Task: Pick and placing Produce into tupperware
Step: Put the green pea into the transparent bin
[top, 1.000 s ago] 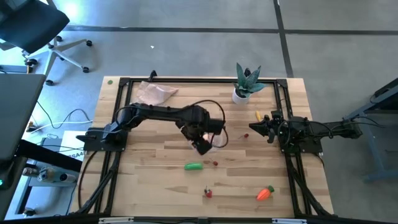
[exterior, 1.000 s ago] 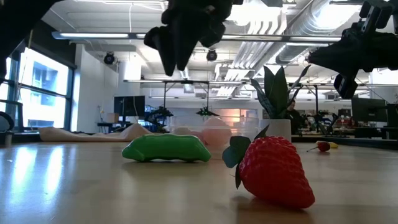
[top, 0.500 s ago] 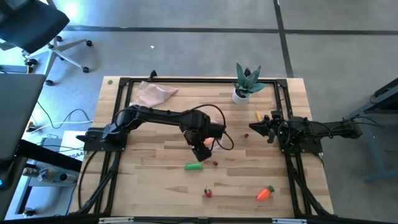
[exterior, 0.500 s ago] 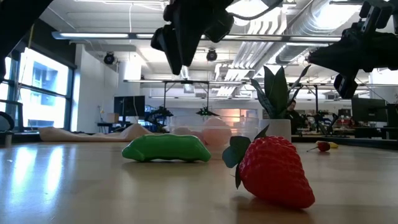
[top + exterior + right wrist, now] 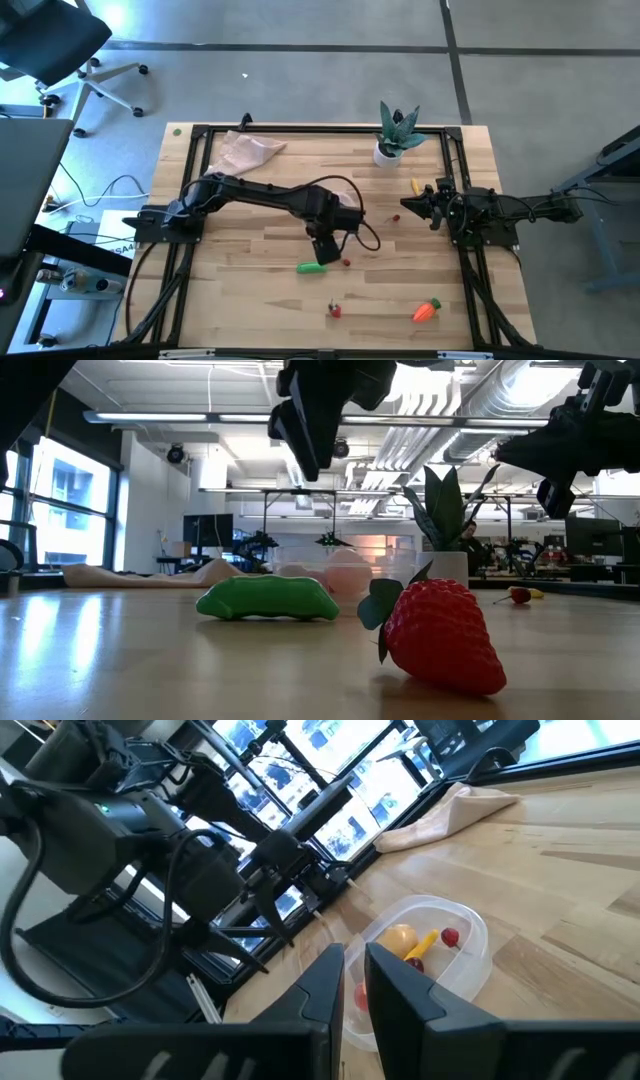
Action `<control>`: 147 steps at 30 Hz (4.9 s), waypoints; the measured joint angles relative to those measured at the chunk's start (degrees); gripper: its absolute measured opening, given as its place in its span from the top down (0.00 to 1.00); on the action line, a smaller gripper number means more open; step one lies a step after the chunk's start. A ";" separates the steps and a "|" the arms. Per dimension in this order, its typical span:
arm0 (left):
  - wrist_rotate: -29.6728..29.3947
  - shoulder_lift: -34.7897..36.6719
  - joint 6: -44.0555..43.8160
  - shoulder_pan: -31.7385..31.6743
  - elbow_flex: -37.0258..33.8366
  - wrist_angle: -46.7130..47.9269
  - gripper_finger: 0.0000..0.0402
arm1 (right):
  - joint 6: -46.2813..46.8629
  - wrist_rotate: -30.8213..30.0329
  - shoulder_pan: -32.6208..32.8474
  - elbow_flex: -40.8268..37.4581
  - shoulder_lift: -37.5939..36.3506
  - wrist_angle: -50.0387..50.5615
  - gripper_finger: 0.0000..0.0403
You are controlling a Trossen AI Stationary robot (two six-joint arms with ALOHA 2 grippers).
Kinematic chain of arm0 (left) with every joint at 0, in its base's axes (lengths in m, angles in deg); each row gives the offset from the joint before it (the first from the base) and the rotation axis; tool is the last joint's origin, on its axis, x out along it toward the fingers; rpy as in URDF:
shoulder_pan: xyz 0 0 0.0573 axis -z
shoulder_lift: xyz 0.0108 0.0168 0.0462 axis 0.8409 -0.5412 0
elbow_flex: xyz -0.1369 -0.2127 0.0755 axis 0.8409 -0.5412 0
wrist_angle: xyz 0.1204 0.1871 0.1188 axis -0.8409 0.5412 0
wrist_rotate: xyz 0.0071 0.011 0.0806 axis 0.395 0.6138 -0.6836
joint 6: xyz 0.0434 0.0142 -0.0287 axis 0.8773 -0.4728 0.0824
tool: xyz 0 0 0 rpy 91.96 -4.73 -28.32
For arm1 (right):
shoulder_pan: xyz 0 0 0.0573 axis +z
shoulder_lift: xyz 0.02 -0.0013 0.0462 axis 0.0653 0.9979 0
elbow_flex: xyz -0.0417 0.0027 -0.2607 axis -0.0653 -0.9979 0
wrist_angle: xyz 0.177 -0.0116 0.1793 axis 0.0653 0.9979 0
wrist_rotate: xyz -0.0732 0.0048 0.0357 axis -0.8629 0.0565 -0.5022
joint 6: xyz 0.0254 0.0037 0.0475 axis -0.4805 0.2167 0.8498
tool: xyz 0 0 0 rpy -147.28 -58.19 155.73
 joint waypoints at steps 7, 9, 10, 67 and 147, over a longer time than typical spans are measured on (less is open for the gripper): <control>3.24 0.00 -2.81 -0.02 0.00 -1.96 0.59 | 0.00 0.02 0.00 -0.02 0.00 0.00 0.91; 7.07 0.00 -2.80 0.18 0.00 -1.46 0.59 | 0.00 0.02 0.00 -0.02 0.00 0.02 0.91; 8.14 0.00 -2.78 0.58 0.00 -1.05 0.59 | 0.00 0.00 0.00 0.00 0.00 0.00 0.91; 1.81 -1.20 0.77 7.76 -18.10 -16.64 0.59 | 0.00 0.02 0.00 0.00 0.00 0.00 0.91; 4.83 -3.37 1.37 7.80 -23.30 -24.22 0.65 | 0.00 0.01 0.00 -0.01 0.04 0.00 0.91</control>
